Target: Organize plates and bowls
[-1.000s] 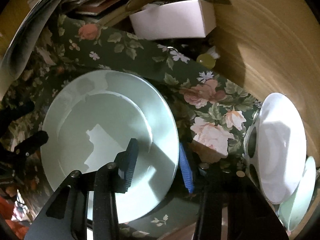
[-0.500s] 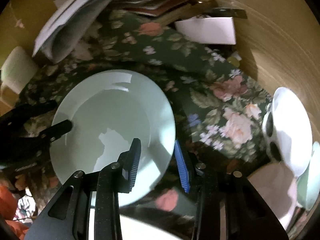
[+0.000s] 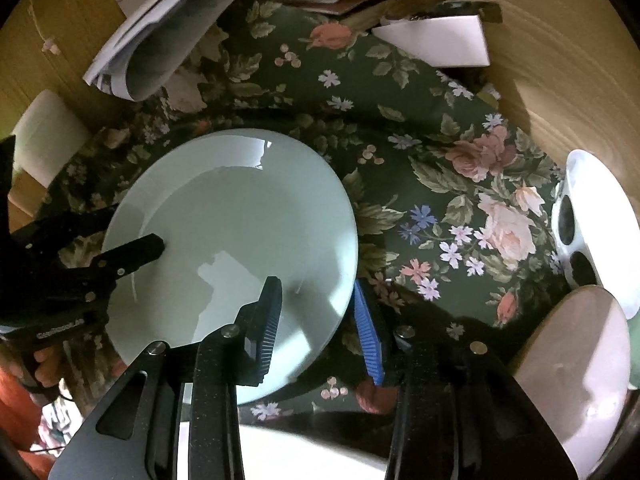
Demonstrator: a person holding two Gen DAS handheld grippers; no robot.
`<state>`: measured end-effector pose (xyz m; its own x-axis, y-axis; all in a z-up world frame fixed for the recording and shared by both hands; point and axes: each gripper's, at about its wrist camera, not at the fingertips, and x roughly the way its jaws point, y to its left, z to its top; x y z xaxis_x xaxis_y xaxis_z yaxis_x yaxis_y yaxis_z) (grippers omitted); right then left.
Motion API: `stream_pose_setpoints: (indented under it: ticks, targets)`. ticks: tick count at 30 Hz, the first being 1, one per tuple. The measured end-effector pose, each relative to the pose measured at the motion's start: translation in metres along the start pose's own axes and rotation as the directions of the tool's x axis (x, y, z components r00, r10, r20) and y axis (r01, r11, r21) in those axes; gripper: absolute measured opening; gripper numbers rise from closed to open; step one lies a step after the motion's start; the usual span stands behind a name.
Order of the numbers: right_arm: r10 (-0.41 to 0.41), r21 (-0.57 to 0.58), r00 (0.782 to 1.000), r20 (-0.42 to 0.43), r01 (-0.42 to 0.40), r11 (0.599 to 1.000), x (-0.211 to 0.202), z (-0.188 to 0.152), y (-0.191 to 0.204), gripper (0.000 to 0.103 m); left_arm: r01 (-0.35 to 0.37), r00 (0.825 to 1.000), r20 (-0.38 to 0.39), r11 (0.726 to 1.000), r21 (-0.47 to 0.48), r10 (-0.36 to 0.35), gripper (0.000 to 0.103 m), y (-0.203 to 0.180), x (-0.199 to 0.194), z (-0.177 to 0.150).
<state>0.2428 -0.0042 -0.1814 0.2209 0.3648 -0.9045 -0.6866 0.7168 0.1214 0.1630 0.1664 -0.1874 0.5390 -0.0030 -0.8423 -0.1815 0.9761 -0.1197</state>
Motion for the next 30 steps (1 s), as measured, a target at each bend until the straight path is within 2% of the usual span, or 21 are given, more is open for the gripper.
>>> stream_pose_setpoints:
  ticks: [2,7,23,30]
  targets:
    - [0.013,0.01,1.0,0.003,-0.013,1.0,0.004,0.001,0.001,0.034,0.011,1.0,0.003,1.0,0.008,-0.011,0.056,-0.003,0.0,0.001]
    - [0.044,0.043,0.998,0.034,-0.046,0.998,0.002,0.001,-0.003,0.027,0.004,1.0,0.0,1.0,-0.015,-0.004,0.056,-0.005,0.001,0.004]
    - [0.087,0.081,0.982,0.167,-0.102,0.991,-0.048,-0.005,-0.013,0.027,0.027,0.996,0.085,0.999,-0.019,-0.025,0.054,-0.002,-0.048,0.01]
    - [0.099,0.068,0.978,0.185,-0.114,0.991,-0.056,-0.005,-0.024,0.027,0.046,0.995,0.095,0.999,-0.029,-0.043,0.054,0.001,-0.063,0.008]
